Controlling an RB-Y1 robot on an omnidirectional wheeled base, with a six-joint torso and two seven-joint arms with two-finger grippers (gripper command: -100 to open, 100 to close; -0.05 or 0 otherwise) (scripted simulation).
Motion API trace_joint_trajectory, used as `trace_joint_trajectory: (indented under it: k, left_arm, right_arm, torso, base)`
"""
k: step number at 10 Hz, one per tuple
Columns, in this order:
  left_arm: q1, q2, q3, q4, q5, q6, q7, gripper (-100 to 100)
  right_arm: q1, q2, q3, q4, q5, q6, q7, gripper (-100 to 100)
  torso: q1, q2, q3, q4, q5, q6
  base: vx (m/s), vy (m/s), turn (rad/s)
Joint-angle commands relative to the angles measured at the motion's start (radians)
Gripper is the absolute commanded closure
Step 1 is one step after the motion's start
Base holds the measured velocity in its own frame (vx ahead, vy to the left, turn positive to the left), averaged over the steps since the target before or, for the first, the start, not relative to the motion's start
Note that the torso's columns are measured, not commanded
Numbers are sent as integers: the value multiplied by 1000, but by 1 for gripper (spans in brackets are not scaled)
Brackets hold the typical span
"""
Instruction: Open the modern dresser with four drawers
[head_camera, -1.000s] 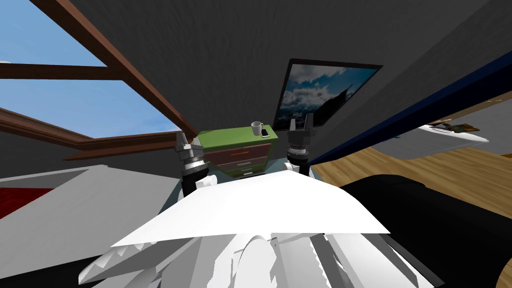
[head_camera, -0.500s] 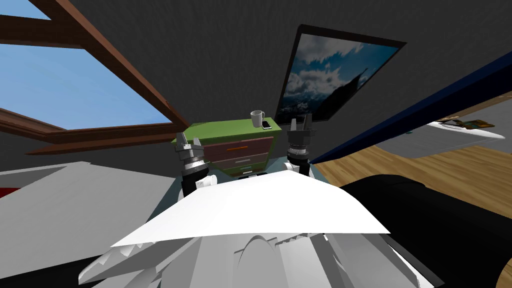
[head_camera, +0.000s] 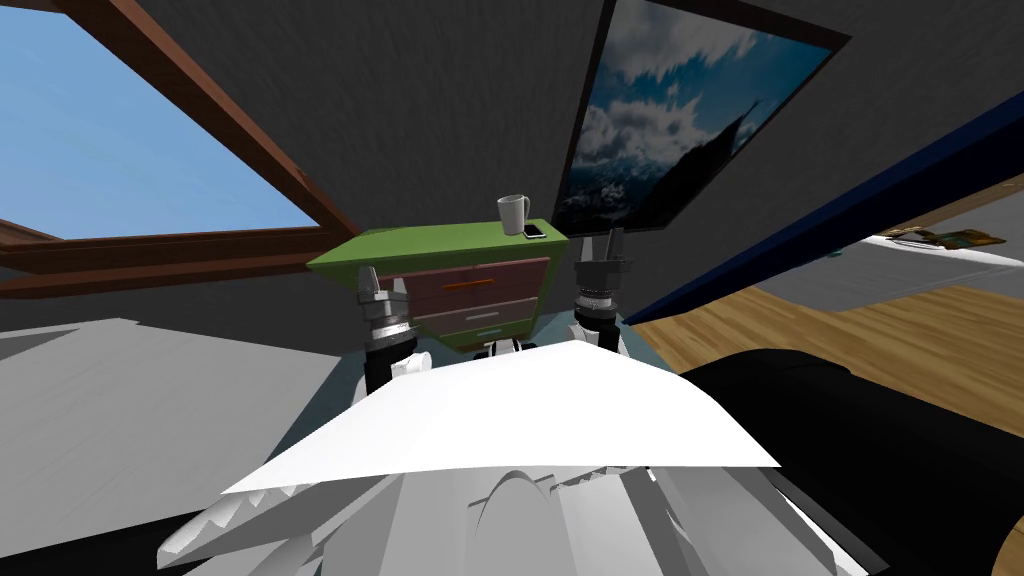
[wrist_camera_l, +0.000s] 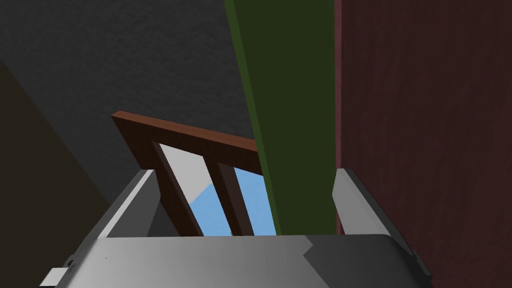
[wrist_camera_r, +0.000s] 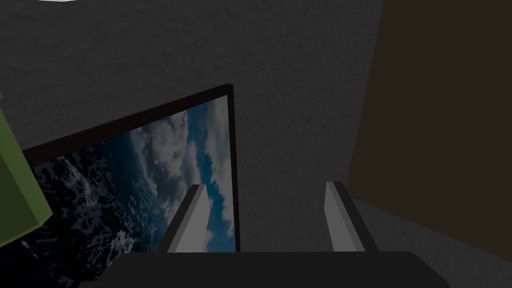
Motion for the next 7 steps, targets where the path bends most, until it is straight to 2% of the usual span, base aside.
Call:
trace_joint_trajectory:
  k: [1,5,6,7]
  left_arm:
    - [-2,52,0,44,4,-16,-1,-100]
    - [-8,112,4,142,14,-63,-3,-100]
    - [-8,112,4,146,14,-63,-3,-100]
    - [-9,124,6,176,17,-77,-3,-100]
  right_arm:
    - [0,0,0,0,0,0,0,0]
    - [0,0,0,0,0,0,0,0]
    - [0,0,0,0,0,0,0,0]
    - [0,0,0,0,0,0,0,0]
  torso:
    - [0,0,-1,0,0,0]
    - [0,-6,-5,-2,1,2]
    - [1,-7,-6,-3,2,3]
    - [1,-9,-7,-4,2,3]
  base:
    - [-7,-6,-39]
    - [-8,-10,-58]
    - [-4,-9,-19]
    - [-5,-8,-38]
